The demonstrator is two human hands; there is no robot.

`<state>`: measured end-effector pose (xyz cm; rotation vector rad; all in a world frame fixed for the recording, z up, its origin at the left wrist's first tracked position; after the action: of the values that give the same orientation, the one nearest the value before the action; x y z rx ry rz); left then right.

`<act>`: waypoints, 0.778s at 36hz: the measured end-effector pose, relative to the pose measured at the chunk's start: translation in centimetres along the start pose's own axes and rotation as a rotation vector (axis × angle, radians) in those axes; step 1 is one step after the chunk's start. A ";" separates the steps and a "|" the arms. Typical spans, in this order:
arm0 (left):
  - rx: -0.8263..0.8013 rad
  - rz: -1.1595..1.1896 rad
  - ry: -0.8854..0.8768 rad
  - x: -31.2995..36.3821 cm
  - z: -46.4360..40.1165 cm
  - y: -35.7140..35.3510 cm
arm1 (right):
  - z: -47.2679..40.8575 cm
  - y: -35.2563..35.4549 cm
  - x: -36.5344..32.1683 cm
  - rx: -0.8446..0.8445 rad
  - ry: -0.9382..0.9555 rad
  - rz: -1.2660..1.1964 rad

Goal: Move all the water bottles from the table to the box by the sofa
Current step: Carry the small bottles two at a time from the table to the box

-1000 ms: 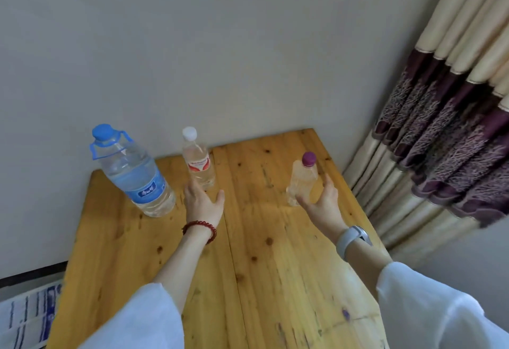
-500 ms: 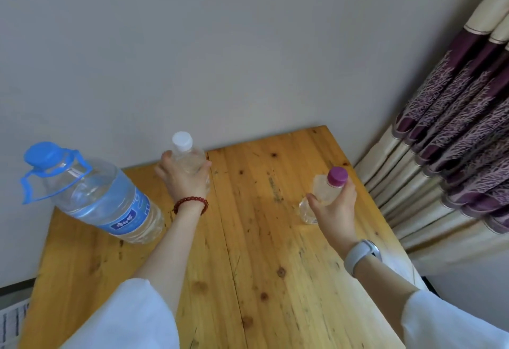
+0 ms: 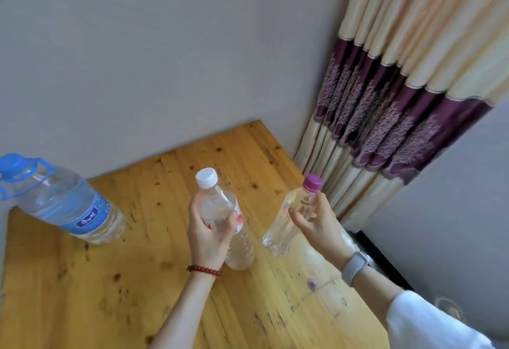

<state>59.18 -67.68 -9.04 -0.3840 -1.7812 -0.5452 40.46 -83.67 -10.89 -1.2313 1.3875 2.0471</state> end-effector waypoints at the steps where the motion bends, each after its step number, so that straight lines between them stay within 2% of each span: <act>1: -0.036 0.037 -0.017 1.0 0.9 -1.0 | 1.2 1.4 0.3 0.013 0.003 -0.006; 8: -0.376 0.154 -0.020 8.0 7.9 -10.2 | 11.1 13.3 4.4 0.180 -0.053 -0.083; 13: -0.614 0.137 -0.111 14.7 17.7 -17.3 | 22.8 23.1 8.8 0.380 -0.060 -0.094; 19: -0.914 0.087 -0.198 21.8 34.6 -24.4 | 39.5 32.4 16.0 0.579 -0.180 -0.121; 22: -1.101 0.025 -0.276 24.9 45.9 -27.6 | 50.3 36.8 20.1 0.717 -0.268 -0.137; 28: -1.438 0.029 -0.413 30.4 67.4 -31.9 | 71.4 42.7 28.0 1.006 -0.533 -0.161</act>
<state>-20.22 -58.19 0.33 -1.5671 -1.4511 -1.7846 -37.21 -43.90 -1.04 -0.3125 1.6110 1.1189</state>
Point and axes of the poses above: each hand's wrist, its own z-axis away from the middle knuckle, its own y-axis out of the back of the hand, x = y × z, the point moved 9 cm from there along -z, towards the middle knuckle, and after that the axes turned 3 degrees about -y, right-handed, at the moved point
